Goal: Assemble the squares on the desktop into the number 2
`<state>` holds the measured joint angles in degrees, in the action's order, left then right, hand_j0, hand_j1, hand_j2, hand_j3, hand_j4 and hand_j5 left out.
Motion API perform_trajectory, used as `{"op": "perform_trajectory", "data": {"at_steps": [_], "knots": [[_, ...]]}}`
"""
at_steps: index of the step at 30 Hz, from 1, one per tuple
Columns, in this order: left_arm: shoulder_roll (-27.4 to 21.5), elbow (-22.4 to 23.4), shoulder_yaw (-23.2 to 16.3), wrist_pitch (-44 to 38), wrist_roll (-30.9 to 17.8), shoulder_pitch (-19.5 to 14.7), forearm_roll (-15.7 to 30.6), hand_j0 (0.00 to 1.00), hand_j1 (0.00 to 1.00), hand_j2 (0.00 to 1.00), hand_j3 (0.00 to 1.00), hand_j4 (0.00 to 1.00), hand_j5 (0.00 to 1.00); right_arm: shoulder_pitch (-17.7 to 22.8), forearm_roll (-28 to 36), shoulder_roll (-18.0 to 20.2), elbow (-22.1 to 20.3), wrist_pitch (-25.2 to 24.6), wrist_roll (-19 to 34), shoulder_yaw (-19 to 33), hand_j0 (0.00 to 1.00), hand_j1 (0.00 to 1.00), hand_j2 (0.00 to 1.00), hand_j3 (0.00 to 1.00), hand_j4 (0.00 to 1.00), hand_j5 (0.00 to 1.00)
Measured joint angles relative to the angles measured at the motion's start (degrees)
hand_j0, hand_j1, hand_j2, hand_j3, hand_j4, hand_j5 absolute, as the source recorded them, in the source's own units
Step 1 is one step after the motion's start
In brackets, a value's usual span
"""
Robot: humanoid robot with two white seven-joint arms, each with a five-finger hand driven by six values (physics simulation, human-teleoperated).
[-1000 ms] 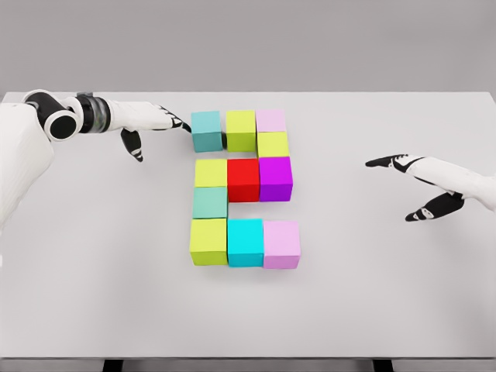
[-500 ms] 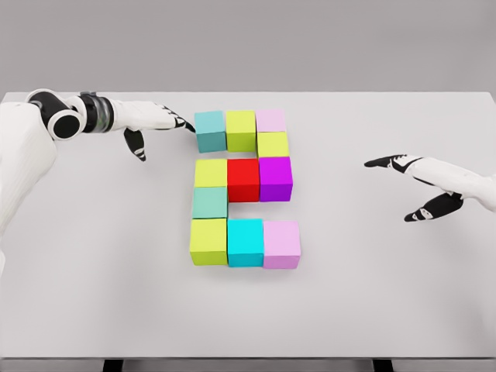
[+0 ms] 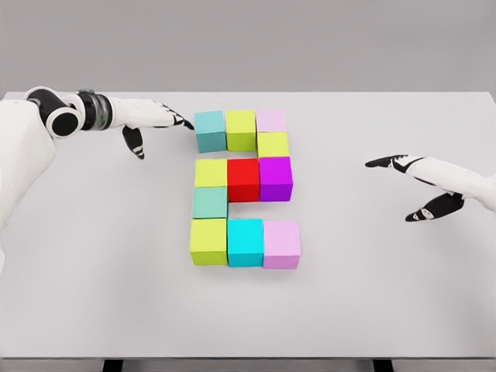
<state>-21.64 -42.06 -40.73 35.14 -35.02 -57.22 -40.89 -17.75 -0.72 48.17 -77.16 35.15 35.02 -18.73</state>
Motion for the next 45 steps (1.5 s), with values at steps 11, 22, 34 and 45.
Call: {"op": "perform_trajectory", "data": {"at_steps": [11, 22, 34, 45], "knots": [[0.78, 0.05, 0.0, -0.77, 0.0, -0.44, -0.57, 1.0, 1.0, 1.0, 1.0, 1.0, 1.0, -0.09, -0.01, 0.01, -0.06, 0.0, 0.0, 0.0, 1.0, 1.0, 1.0, 1.0, 1.0, 1.0], [0.94, 0.05, 0.09, -0.81, 0.0, -0.53, -0.63, 1.0, 1.0, 1.0, 1.0, 1.0, 1.0, -0.09, -0.01, 0.0, -0.07, 0.0, 0.0, 0.0, 1.0, 1.0, 1.0, 1.0, 1.0, 1.0], [-12.42, -0.86, 8.29, 0.04, -0.01, 5.0, 17.04, 1.0, 1.0, 1.0, 1.0, 1.0, 1.0, -0.44, -0.05, 0.0, -0.04, 0.0, 0.0, 0.0, 1.0, 1.0, 1.0, 1.0, 1.0, 1.0], [-30.94, -23.14, 10.66, 0.0, 0.01, 27.95, 62.82, 1.0, 1.0, 1.0, 1.0, 1.0, 1.0, -0.44, -0.08, -0.08, 0.02, 0.0, 0.0, 0.0, 1.0, 1.0, 1.0, 1.0, 1.0, 1.0]]}}
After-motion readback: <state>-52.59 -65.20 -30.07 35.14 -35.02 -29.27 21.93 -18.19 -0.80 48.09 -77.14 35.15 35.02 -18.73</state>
